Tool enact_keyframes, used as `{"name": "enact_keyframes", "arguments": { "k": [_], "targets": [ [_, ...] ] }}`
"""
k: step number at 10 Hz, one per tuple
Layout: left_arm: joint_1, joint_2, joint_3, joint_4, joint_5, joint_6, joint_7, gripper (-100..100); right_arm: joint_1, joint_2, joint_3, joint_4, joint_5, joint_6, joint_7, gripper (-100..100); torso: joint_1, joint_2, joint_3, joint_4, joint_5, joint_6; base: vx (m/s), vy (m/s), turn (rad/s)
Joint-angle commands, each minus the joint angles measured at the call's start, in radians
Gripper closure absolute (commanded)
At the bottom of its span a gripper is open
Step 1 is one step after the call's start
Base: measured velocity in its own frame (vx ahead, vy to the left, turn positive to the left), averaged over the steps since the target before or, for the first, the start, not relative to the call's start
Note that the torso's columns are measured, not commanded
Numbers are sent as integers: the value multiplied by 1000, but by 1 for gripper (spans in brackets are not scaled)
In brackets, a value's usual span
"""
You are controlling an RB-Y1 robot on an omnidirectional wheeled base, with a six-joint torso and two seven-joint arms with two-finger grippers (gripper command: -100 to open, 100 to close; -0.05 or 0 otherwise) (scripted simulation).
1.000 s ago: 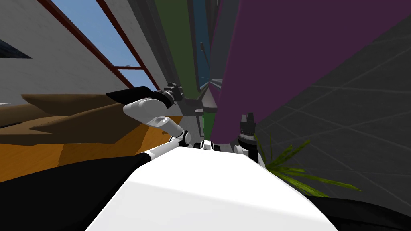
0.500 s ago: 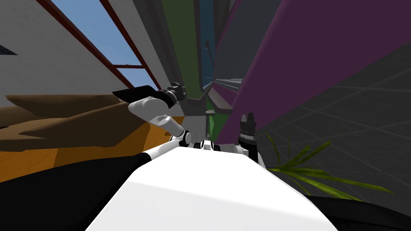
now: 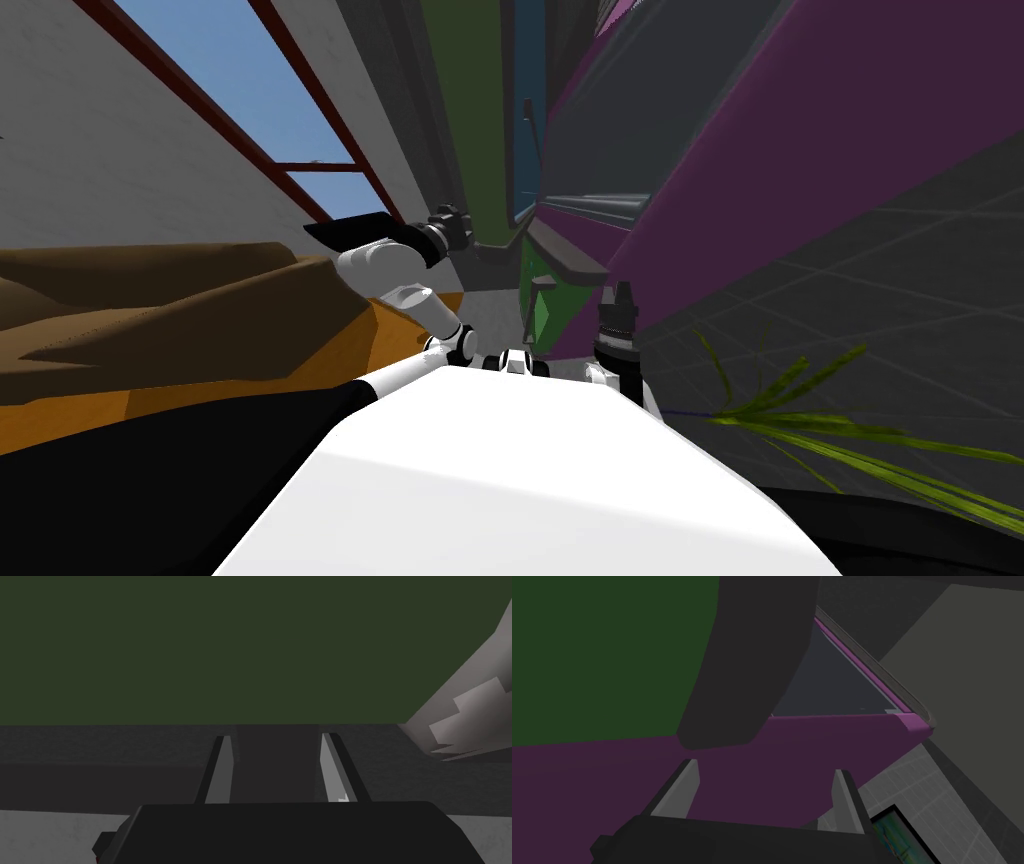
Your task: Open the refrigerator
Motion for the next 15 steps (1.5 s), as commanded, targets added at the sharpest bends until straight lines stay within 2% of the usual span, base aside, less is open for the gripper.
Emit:
{"name": "enact_keyframes", "arguments": {
  "k": [1, 3, 4, 5, 6, 7, 8, 10, 11, 13, 14, 15],
  "targets": [
    [-17, 2, -11, 22, 35, -16, 3, 100, 4, 0, -1, 2, 0, 0, 0, 0, 1, 1, 0, 1, 2, -3, 14, 283, -60],
    [-11, -1, -14, 26, 28, -11, 2, 100, 13, 1, -3, 7, -1, 1, 1, 0, 4, 4, 2, 3, 4, -6, 4, 211, -55],
    [-15, -3, -17, 24, 50, -8, 2, 100, 16, 1, -3, 9, -1, 1, 1, 0, -2, 7, 6, 0, 4, -6, 72, 214, -81],
    [-16, -7, -20, 22, 70, -3, 2, 100, 19, 1, -4, 11, -1, 1, 1, 0, 4, 4, 4, 1, 3, -3, 101, 340, -164],
    [-16, -7, -20, 22, 70, -3, 2, 100, 23, 1, -6, 13, -1, 2, 1, 0, 9, -1, -1, 1, 4, -2, 119, 304, -100],
    [-16, -10, -23, 20, 90, 3, 1, 100, 27, 1, -7, 14, -2, 1, 1, 0, 5, -3, -3, 2, 3, -5, 139, 303, -71],
    [-16, -10, -23, 20, 90, 3, 1, 100, 31, 1, -8, 15, -2, -1, 1, 0, 2, -5, -5, 2, 2, -5, 154, 260, 9],
    [-17, -18, -29, 15, 131, 14, 1, 100, 32, 1, -9, 15, -2, -2, 1, 0, -5, -2, -1, -2, -2, 6, 152, 338, -61],
    [-17, -18, -29, 15, 131, 14, 1, 100, 32, 1, -9, 15, -2, -2, 1, 0, -8, -1, -1, -2, -4, 9, 124, 332, -73],
    [-18, -25, -35, 10, 172, 25, 0, 100, 32, 1, -9, 15, -2, -2, 1, 0, -10, 1, 1, -3, -4, 8, 128, 375, -114],
    [-18, -25, -35, 10, 172, 25, 0, 100, 32, 1, -9, 15, -2, -2, 1, 0, -7, 1, 1, -2, -3, 7, 125, 307, -75],
    [-19, -28, -37, 8, 192, 31, 0, 100, 32, 1, -8, 15, -2, -2, 1, 0, -10, 3, 3, -2, -3, 5, 163, 284, -46]
  ]
}}
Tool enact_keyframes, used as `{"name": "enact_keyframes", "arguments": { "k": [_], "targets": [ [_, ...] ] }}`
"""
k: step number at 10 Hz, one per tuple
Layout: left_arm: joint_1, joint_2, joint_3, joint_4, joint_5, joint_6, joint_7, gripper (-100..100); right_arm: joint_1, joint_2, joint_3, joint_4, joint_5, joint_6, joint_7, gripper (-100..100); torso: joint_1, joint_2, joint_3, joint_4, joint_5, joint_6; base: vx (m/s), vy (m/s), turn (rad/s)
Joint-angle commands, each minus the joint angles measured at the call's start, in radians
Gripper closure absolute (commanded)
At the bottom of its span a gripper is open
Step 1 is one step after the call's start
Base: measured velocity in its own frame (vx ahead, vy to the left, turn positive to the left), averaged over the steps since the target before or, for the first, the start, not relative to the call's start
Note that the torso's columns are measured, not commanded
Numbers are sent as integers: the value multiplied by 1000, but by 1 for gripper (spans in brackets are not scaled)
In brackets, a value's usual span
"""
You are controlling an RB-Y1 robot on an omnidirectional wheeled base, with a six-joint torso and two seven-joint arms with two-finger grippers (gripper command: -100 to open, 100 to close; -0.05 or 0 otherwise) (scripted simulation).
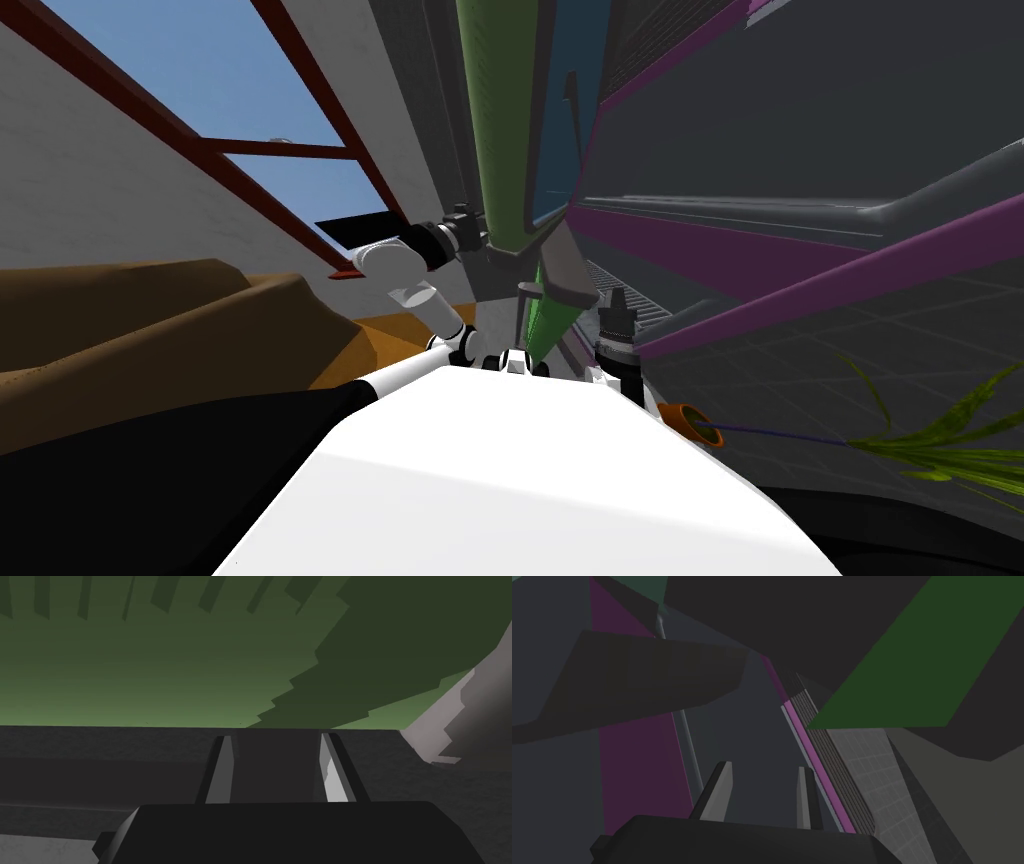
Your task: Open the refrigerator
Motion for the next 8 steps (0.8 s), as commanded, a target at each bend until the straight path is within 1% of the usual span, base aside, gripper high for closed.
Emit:
{"name": "enact_keyframes", "arguments": {
  "k": [1, 2, 3, 4, 5, 6, 7, 8],
  "targets": [
    [-6, -9, -9, -3, 44, 6, -1, 100, 0, 0, 0, 0, 0, 0, 0, 0, 0, -1, 0, 0, 0, 1, 90, 373, -130],
    [-6, -9, -9, -3, 44, 6, -1, 100, 0, 0, 0, 0, 0, 0, 0, 0, 5, 1, 3, 1, 1, 1, 124, 314, -94],
    [-7, -12, -11, -5, 64, 11, -1, 100, 0, 0, 0, 0, 0, 0, 0, 0, 4, 1, 2, 1, 2, -2, 115, 341, -98],
    [-7, -12, -11, -5, 64, 11, -1, 100, 0, 0, 0, 0, 0, 0, 0, 0, 7, 0, 6, 3, 3, -4, 113, 306, -61],
    [-6, -14, -14, -2, 60, 12, -1, 100, 0, 0, 0, 0, 0, 0, 0, 0, 7, 1, 10, 4, 5, -7, 45, 131, -25],
    [-10, -14, -21, 6, 79, 5, -3, 100, 0, 0, 0, 0, 0, 0, 0, 0, 2, 5, 13, 3, 5, -7, 68, 180, -95],
    [-10, -14, -21, 6, 79, 5, -3, 100, 0, 0, 0, 0, 0, 0, 0, 0, 7, 4, 11, 4, 4, -5, 81, 203, -81],
    [-11, -14, -27, 14, 98, 0, -4, 100, 0, 0, 0, 0, 0, 0, 0, 0, 9, 3, 9, 4, 5, -6, 96, 235, -96]
  ]
}}
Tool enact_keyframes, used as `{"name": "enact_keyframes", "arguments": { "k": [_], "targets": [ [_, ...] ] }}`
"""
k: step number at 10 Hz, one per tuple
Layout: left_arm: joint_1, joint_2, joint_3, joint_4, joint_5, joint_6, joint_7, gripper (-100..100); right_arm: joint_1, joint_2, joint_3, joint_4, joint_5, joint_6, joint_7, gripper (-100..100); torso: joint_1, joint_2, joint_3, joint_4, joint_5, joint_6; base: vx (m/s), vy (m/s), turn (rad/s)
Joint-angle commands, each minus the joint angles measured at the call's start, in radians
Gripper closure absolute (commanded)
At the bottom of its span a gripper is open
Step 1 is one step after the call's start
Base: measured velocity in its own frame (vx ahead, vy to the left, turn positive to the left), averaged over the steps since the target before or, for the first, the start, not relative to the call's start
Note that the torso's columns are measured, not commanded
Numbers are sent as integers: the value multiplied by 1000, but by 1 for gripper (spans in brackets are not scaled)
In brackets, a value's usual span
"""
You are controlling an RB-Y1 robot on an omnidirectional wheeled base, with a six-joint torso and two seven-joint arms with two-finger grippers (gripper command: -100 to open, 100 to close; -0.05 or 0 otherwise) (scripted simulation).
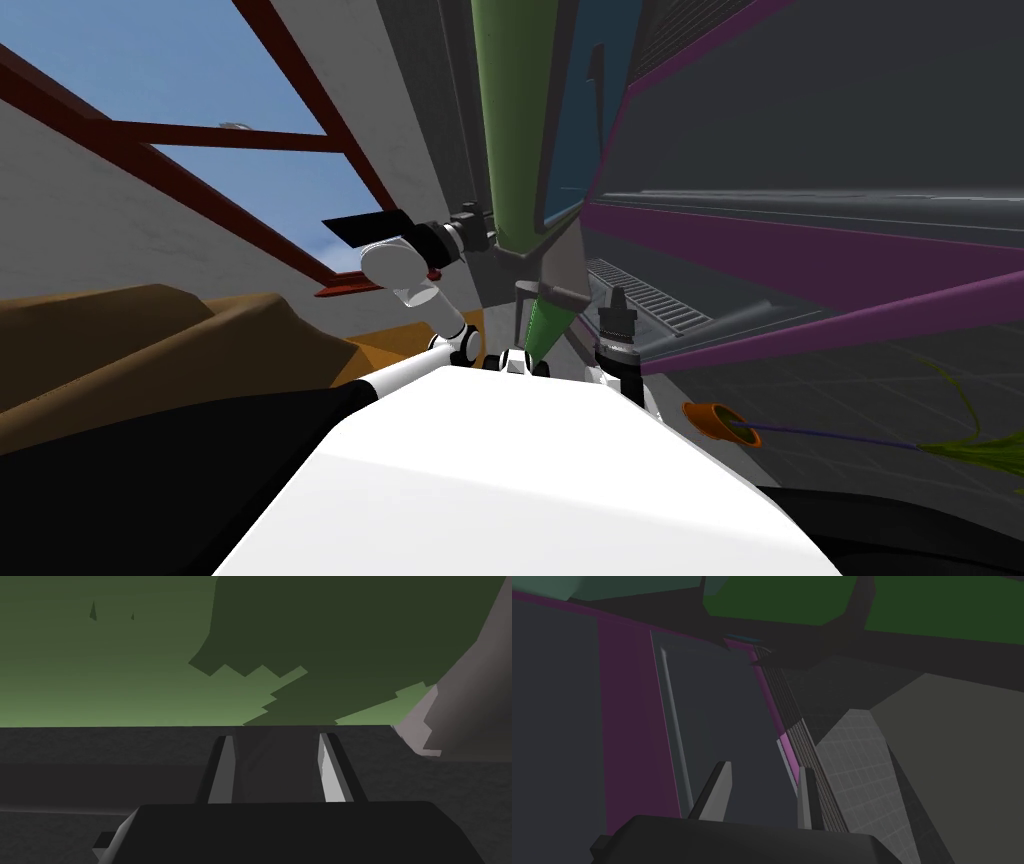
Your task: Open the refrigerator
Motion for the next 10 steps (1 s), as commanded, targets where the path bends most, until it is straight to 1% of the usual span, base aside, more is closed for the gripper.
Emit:
{"name": "enact_keyframes", "arguments": {
  "k": [1, 2, 3, 4, 6, 8, 10],
  "targets": [
    [-3, 0, -7, 6, 20, -10, -3, 100, 0, 0, 0, 0, 0, 0, 0, 0, 3, -1, -1, 0, 0, 1, 102, 239, -56],
    [-4, 0, -13, 14, 39, -14, -4, 100, 0, 0, 0, 0, 0, 0, 0, 0, 2, -1, 0, 1, 2, -2, 116, 262, -78],
    [-4, 0, -13, 14, 39, -14, -4, 100, 0, 0, 0, 0, 0, 0, 0, 0, 3, -1, 2, 1, 2, -2, 123, 265, -66],
    [-5, 0, -19, 22, 58, -19, -6, 100, 0, 0, 0, 0, 0, 0, 0, 0, 2, -1, 5, 3, 3, -4, 112, 232, -85],
    [-5, 0, -19, 22, 58, -19, -6, 100, 0, 0, 0, 0, 0, 0, 0, 0, -1, 0, 8, 3, 4, -5, 89, 171, -13],
    [-5, 0, -19, 22, 58, -19, -6, 100, 0, 0, 0, 0, 0, 0, 0, 0, -9, 3, 9, 2, 3, -4, 12, 16, 28],
    [-5, 0, -19, 22, 58, -19, -6, 100, 0, 0, 0, 0, 0, 0, 0, 0, -12, 3, 1, 0, -1, 1, -15, -30, 14]
  ]
}}
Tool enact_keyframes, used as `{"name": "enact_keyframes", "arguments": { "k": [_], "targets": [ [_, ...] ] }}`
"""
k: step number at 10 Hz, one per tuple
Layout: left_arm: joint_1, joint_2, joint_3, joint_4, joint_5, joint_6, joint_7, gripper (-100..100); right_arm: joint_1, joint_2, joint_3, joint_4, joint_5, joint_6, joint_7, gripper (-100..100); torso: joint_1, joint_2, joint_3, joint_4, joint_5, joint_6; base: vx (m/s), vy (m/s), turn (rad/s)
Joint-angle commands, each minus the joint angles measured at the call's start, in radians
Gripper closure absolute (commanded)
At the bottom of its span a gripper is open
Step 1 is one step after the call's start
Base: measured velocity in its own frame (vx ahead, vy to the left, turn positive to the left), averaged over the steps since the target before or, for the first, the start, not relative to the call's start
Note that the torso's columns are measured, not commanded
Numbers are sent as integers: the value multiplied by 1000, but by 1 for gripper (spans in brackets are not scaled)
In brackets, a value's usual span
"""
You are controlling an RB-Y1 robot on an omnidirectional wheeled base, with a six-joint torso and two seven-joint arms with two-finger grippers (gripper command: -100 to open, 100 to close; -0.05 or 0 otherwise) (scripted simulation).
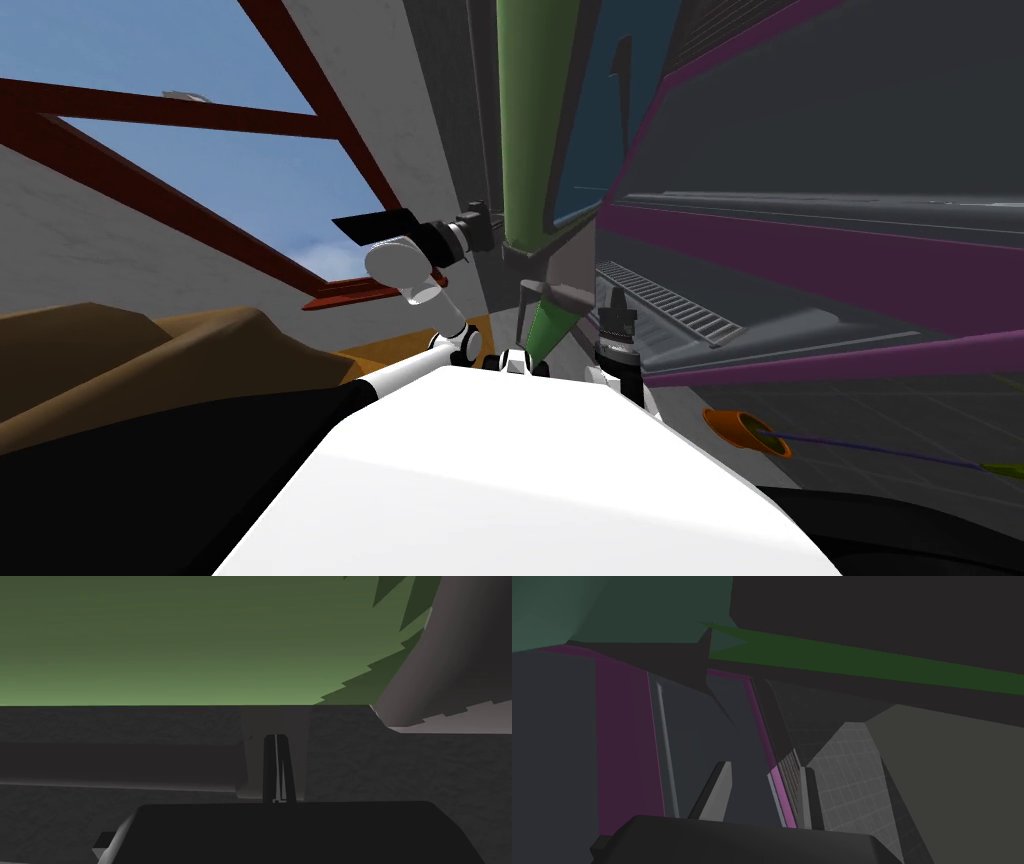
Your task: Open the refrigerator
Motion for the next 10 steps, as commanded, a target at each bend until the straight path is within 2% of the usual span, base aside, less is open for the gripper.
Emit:
{"name": "enact_keyframes", "arguments": {
  "k": [1, 2, 3, 5, 8, 10],
  "targets": [
    [-1, 0, 0, -3, 0, -2, 0, 100, 0, 0, 0, 0, 0, 0, 0, 0, 1, 0, -4, -3, -1, 1, -12, -15, -15],
    [-1, 0, 0, -3, 0, -2, 0, 100, 0, 0, 0, 0, 0, 0, 0, 0, 5, -1, -6, -4, 0, 2, -8, -14, -5],
    [-2, 0, -5, 5, 19, -7, -2, 100, 0, 0, 0, 0, 0, 0, 0, 0, 6, -2, -6, -5, 0, 2, 50, 115, -118],
    [-2, 0, -5, 5, 19, -7, -2, 100, 0, 0, 0, 0, 0, 0, 0, 0, 15, -4, -9, -6, 2, 1, 90, 163, -23],
    [-2, 0, -5, 5, 19, -7, -2, 100, 0, 0, 0, 0, 0, 0, 0, 0, -5, 1, -3, -3, -2, 2, 25, 34, 17],
    [-2, 0, -5, 5, 19, -7, -2, 100, 0, 0, 0, 0, 0, 0, 0, 0, -2, 0, -4, -4, -1, 2, -10, -11, -7]
  ]
}}
